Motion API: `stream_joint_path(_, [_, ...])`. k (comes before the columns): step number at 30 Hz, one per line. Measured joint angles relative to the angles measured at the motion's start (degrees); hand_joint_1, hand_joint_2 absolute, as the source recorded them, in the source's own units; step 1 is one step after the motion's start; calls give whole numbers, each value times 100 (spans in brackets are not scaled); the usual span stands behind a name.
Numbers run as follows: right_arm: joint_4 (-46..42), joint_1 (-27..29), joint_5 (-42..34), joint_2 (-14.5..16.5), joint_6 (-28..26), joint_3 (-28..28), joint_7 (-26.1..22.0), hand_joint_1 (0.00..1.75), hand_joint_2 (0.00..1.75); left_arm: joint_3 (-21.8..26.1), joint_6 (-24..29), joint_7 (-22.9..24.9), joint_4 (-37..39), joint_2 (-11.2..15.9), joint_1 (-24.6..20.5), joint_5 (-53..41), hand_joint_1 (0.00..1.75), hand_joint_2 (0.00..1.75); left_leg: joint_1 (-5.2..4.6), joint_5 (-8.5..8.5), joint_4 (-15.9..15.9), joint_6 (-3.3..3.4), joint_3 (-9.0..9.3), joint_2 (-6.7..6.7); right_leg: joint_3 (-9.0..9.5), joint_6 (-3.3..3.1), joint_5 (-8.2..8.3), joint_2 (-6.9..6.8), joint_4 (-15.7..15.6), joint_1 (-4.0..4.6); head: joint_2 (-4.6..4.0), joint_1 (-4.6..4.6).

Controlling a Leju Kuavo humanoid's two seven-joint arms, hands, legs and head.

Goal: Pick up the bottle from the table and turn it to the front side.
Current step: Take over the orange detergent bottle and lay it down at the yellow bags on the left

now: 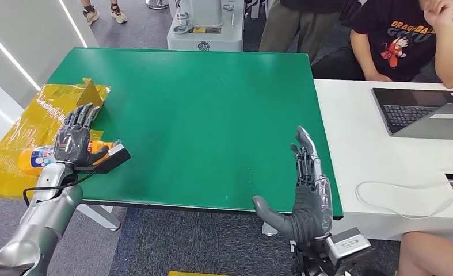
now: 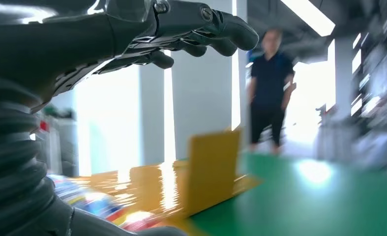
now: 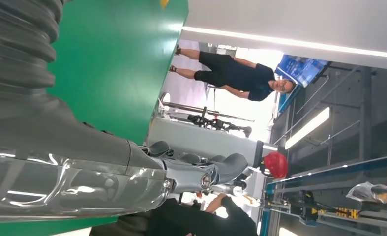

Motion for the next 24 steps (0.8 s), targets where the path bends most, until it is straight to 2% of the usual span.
stream_joint_path(3, [22, 1, -25, -1, 43, 0, -59, 0, 175, 49, -250, -378, -915, -253, 170, 1232, 0, 175, -1, 0, 1, 0, 0, -1, 1, 1, 1, 0, -2, -1, 0, 0])
stream_joint_path(6, [76, 14, -109, -1, -7, 0, -213, 0, 175, -6, -902, -520, -1818, -458, 265, 2671, 0, 175, 0, 0, 2, 0, 0, -2, 1, 1, 1, -3, -4, 0, 0, 0])
stream_joint_path(11, [145, 58, -191, -4, -239, 0, -367, 0, 175, -430, -2576, -72, -2888, -689, 218, 4813, 0, 175, 0, 0, 2, 0, 1, -3, 2, 0, 2, -6, -3, 0, 0, -1])
stream_joint_path(14, [162, 111, -201, -5, -306, 0, -393, 0, 175, -716, -3252, 116, -3227, -850, 265, 5786, 0, 175, 0, 0, 1, 0, 2, 1, 2, -4, 5, -3, -2, 0, 0, -1])
stream_joint_path(19, [155, 216, -155, -5, -398, -1, -405, 0, 175, -1070, -3529, 171, -3649, -1129, 557, 6474, 0, 175, -1, -1, 1, 1, 3, 0, 2, -4, 4, -3, -4, 0, 0, -1])
stream_joint_path(24, [9, 419, 86, 19, -550, -9, -348, 0, 175, -1423, -3511, 320, -4141, -1643, 1205, 6480, 0, 175, -1, -9, 1, 5, -1, -2, 3, 6, -4, -5, -7, 0, 0, 1])
